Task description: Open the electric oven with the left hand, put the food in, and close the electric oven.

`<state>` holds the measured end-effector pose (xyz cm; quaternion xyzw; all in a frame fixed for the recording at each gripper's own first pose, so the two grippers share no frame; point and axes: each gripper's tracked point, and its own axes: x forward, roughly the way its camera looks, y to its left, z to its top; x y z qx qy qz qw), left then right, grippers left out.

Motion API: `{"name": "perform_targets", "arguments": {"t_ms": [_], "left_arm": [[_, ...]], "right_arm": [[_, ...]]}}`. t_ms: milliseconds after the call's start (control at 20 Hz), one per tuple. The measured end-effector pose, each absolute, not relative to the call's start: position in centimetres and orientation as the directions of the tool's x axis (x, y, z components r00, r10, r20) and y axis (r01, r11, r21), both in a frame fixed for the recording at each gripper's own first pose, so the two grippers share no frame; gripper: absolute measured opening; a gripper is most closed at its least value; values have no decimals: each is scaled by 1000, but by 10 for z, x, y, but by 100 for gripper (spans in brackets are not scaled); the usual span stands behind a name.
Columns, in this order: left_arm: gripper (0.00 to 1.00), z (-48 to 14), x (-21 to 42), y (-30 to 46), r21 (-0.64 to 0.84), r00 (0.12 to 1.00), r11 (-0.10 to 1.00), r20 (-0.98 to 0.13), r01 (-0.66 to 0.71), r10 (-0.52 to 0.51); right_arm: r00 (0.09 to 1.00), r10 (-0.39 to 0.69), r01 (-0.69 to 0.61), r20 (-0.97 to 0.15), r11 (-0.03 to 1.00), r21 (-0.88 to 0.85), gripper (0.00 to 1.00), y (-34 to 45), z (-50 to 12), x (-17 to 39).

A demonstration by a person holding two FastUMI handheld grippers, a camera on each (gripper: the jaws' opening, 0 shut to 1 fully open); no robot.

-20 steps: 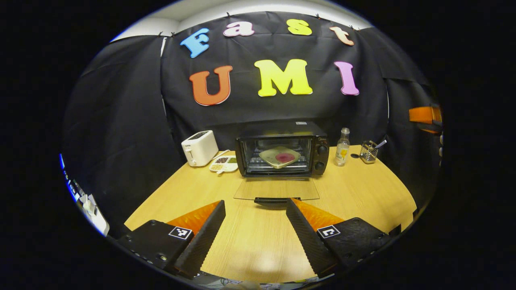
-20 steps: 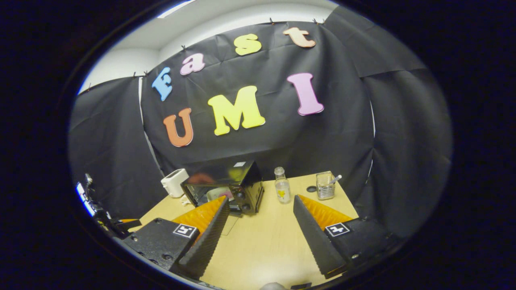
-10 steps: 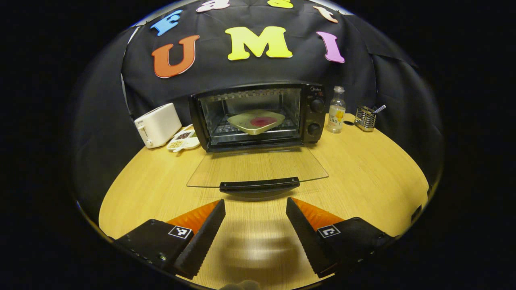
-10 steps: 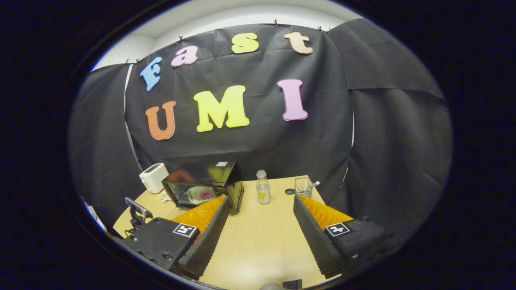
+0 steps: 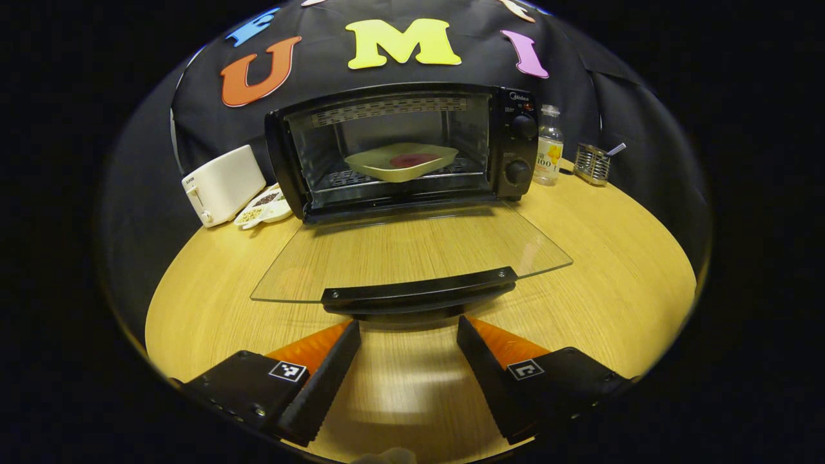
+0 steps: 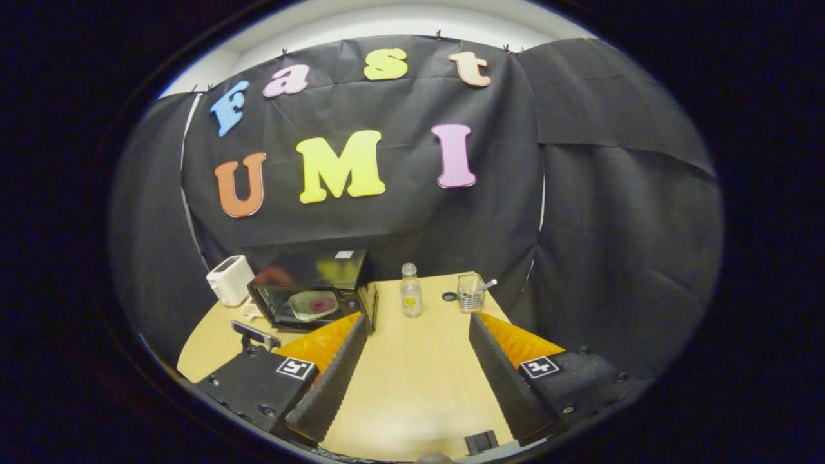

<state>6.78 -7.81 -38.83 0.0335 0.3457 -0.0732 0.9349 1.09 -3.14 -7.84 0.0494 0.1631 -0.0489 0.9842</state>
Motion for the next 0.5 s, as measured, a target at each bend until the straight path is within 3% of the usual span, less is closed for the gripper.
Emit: {"name": "perform_targets", "arguments": {"t_ms": [500], "left_arm": [[97,-348,75,-76,3,788,988,-604,153,-120]], "right_arm": [[939,-94,140,-330,983,119,100,-28,-81,1]]}}
